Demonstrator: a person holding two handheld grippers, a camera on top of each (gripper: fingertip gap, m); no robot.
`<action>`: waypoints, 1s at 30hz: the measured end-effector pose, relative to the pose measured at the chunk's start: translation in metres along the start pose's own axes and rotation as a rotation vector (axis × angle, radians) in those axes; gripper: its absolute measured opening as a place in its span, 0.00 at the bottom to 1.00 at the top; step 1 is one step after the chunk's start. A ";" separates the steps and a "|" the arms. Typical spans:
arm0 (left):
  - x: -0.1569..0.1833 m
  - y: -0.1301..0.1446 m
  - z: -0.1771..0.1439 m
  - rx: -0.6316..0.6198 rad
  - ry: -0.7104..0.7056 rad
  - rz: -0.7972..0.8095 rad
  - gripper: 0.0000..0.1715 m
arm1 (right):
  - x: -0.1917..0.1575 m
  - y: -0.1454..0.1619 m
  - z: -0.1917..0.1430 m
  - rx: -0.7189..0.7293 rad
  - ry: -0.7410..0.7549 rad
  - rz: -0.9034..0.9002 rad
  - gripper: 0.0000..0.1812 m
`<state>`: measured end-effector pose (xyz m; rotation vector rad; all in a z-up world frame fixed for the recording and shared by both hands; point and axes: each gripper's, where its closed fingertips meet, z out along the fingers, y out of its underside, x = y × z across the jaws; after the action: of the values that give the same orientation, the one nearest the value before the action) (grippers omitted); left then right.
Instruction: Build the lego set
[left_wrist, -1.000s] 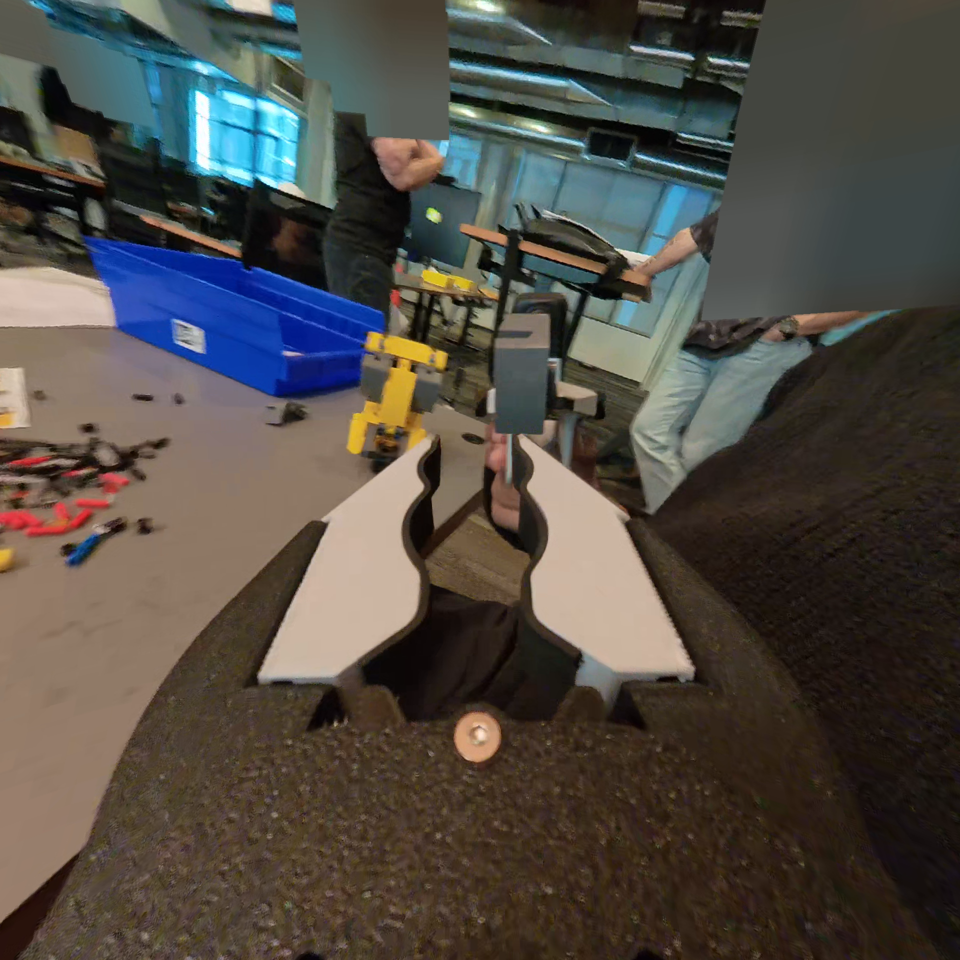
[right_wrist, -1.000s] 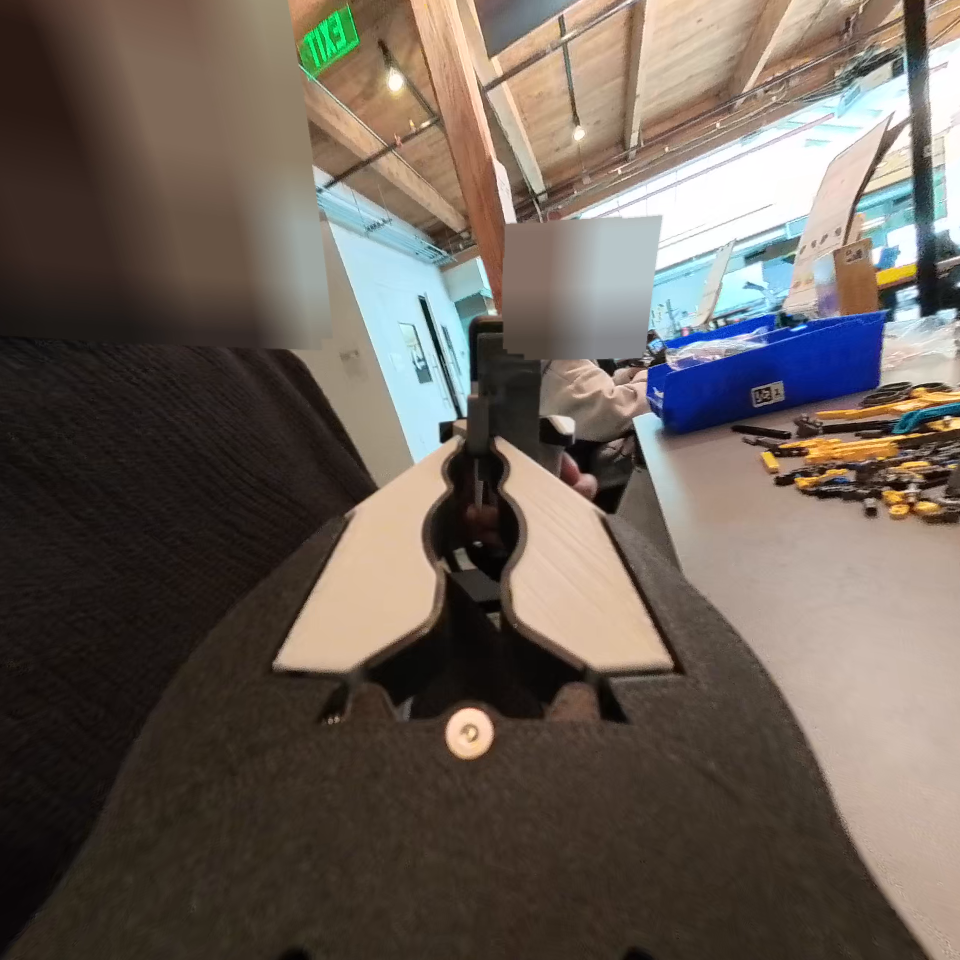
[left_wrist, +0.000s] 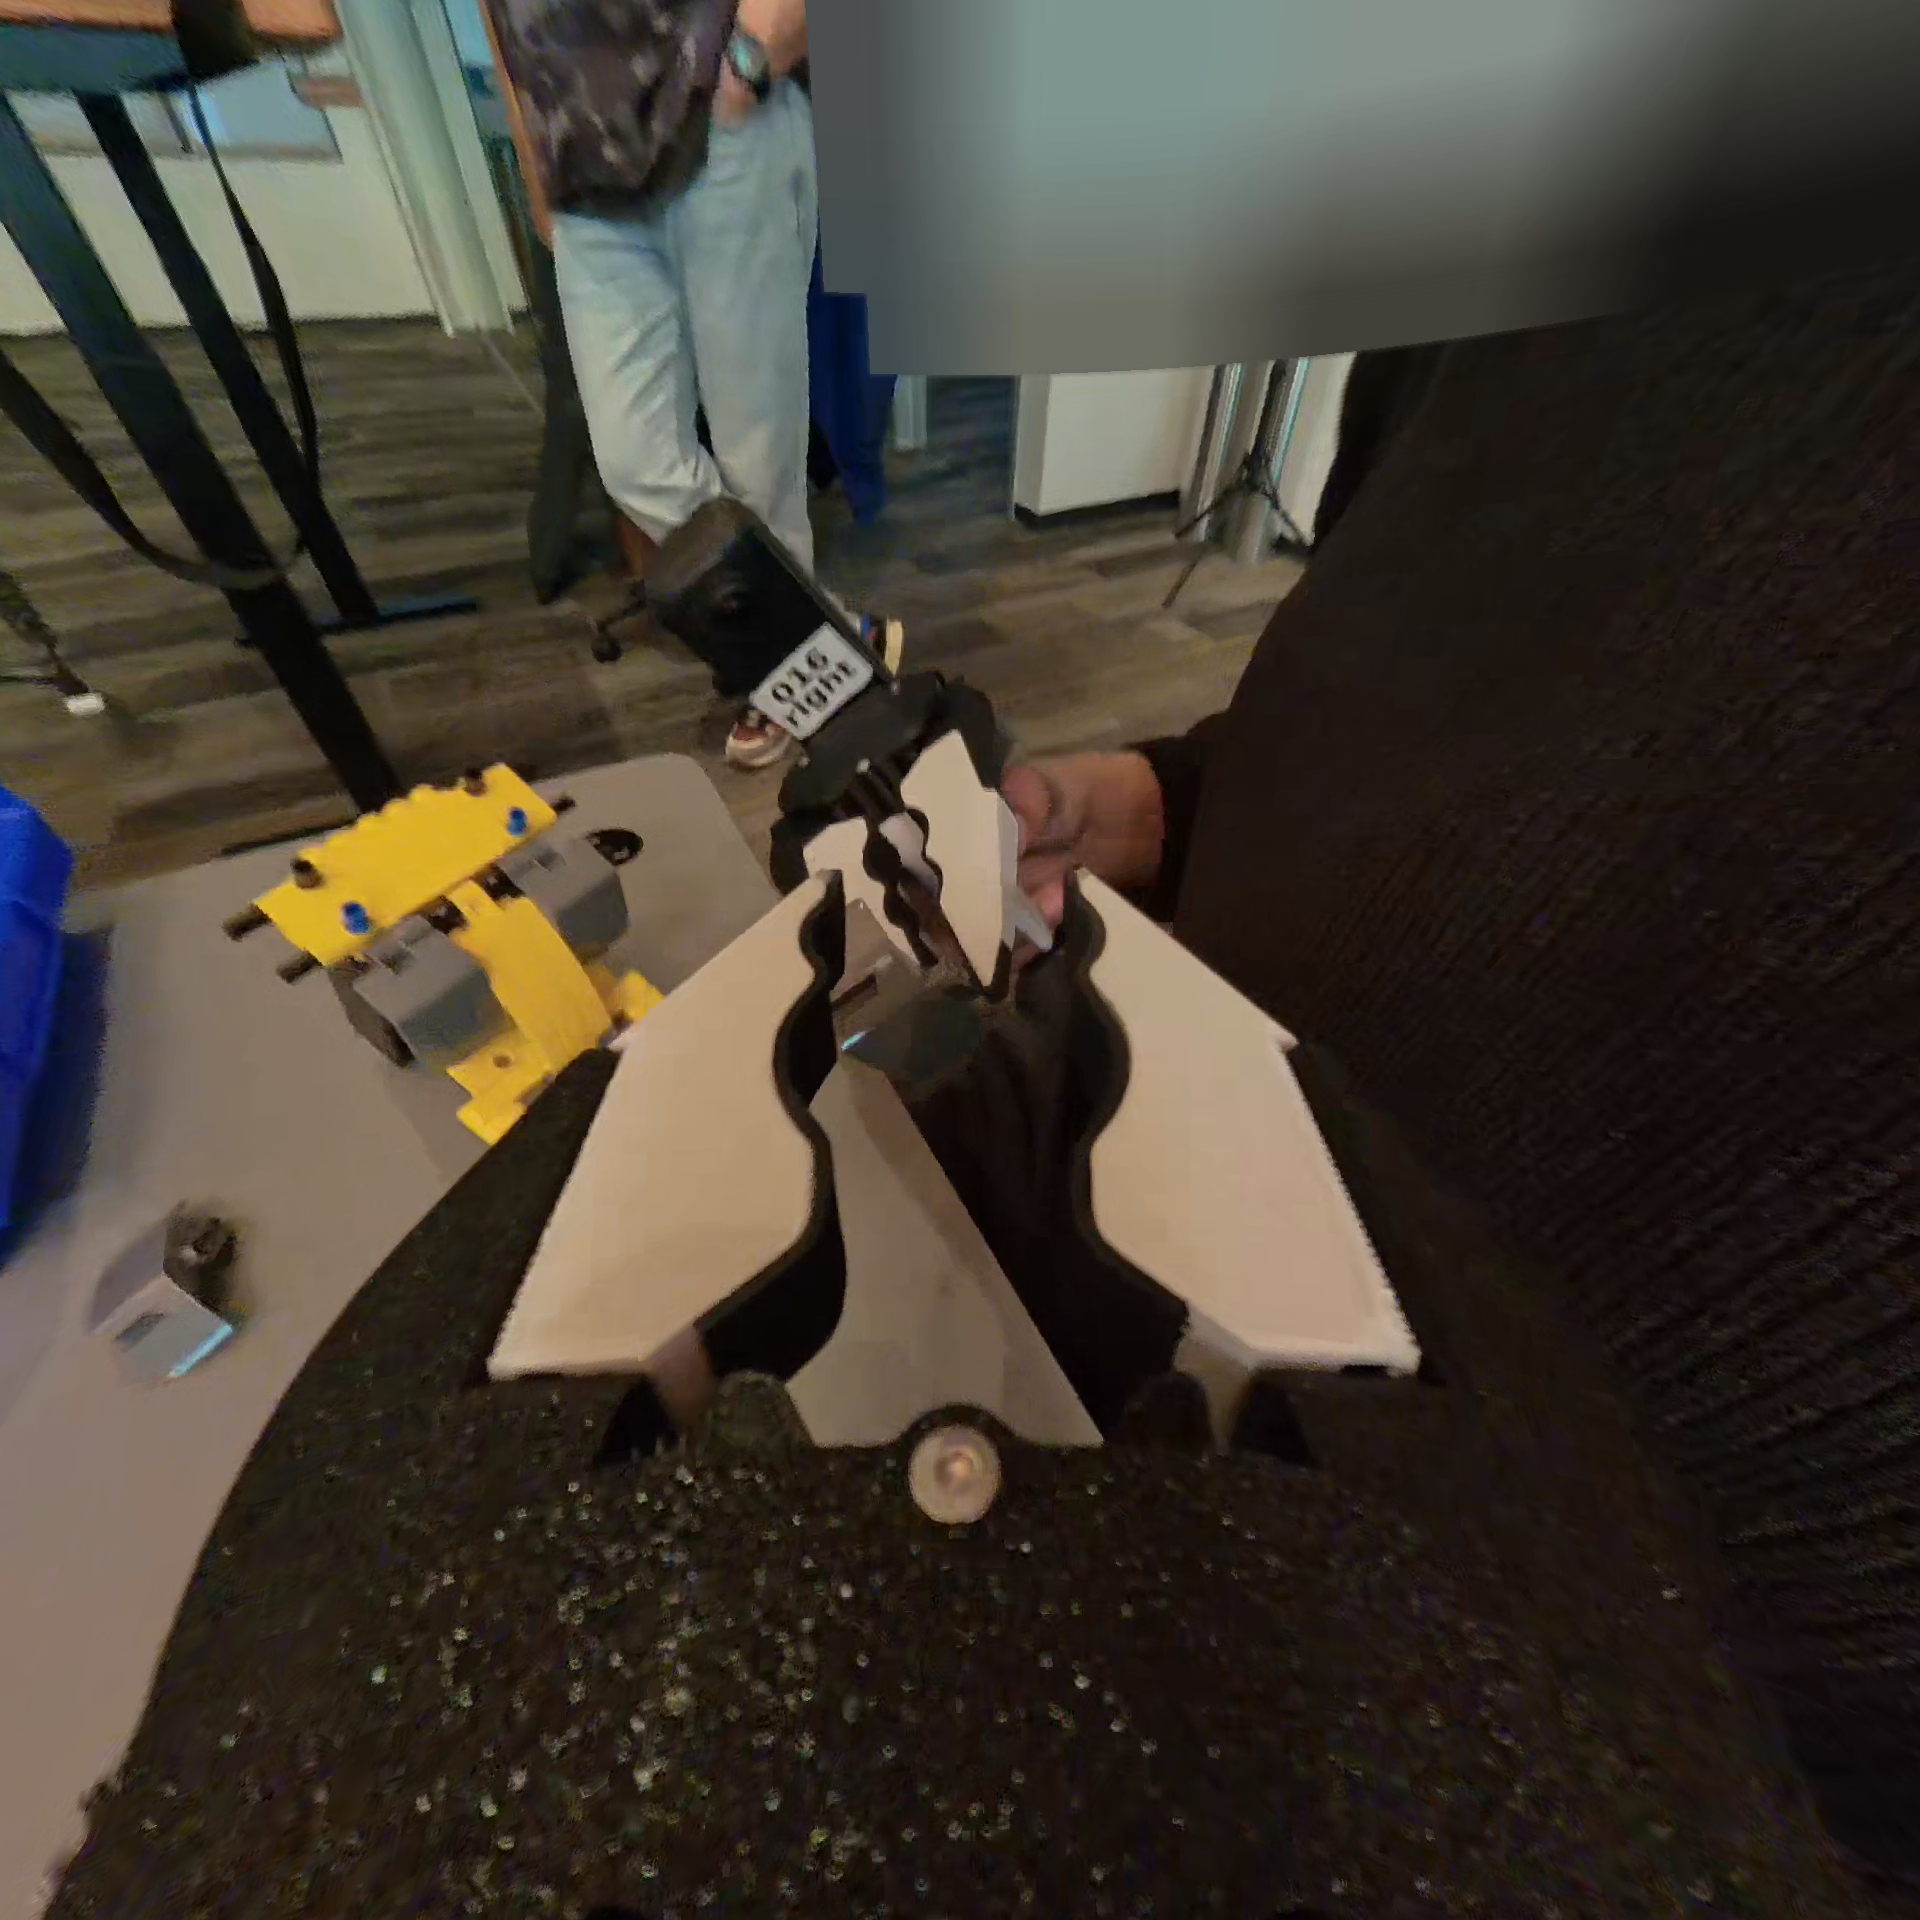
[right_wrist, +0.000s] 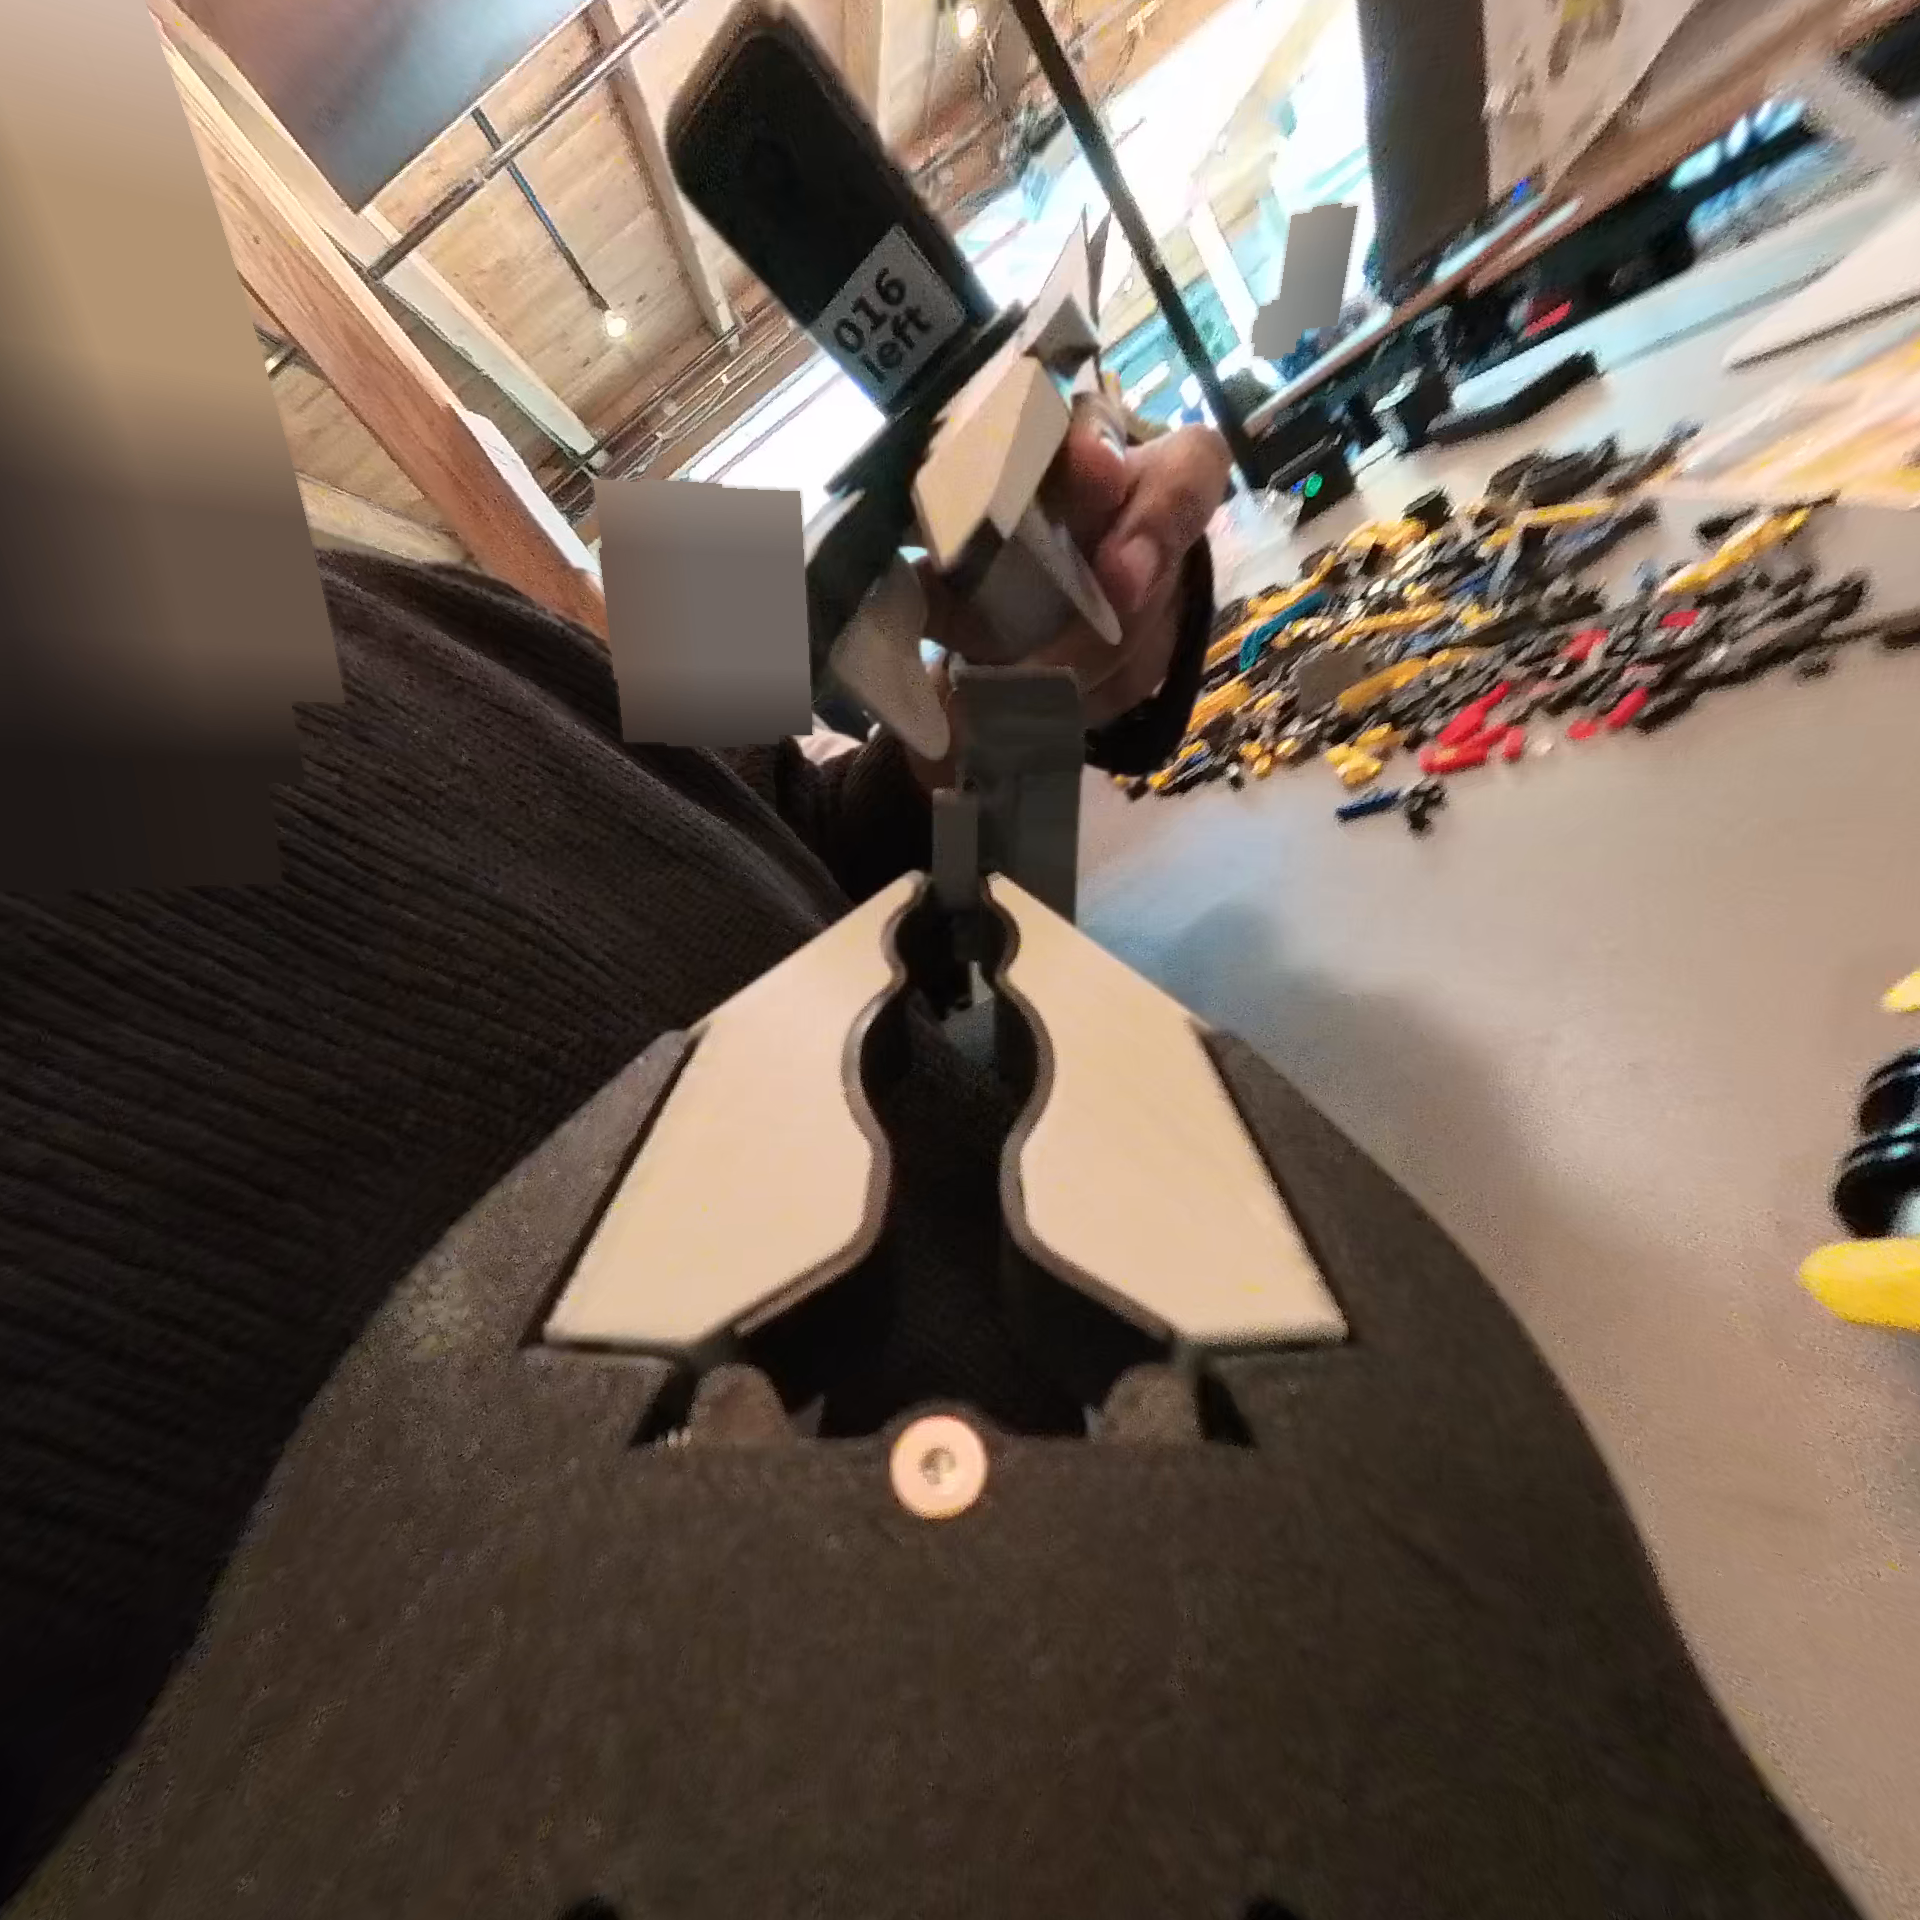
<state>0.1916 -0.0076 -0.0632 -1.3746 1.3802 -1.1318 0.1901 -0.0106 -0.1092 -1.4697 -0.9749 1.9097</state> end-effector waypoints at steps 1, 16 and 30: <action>0.001 0.006 0.002 -0.025 -0.014 0.002 0.24 | 0.000 0.002 0.000 -0.015 -0.007 0.042 0.04; -0.015 0.054 0.020 -0.212 -0.079 0.171 0.26 | 0.014 0.014 -0.005 -0.134 -0.008 0.416 0.04; -0.033 0.085 0.014 -0.382 -0.168 0.390 0.24 | 0.041 0.024 -0.002 -0.328 0.282 0.283 0.04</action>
<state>0.1873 0.0232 -0.1495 -1.3418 1.7038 -0.5029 0.1813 0.0068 -0.1525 -2.1002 -1.0236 1.7143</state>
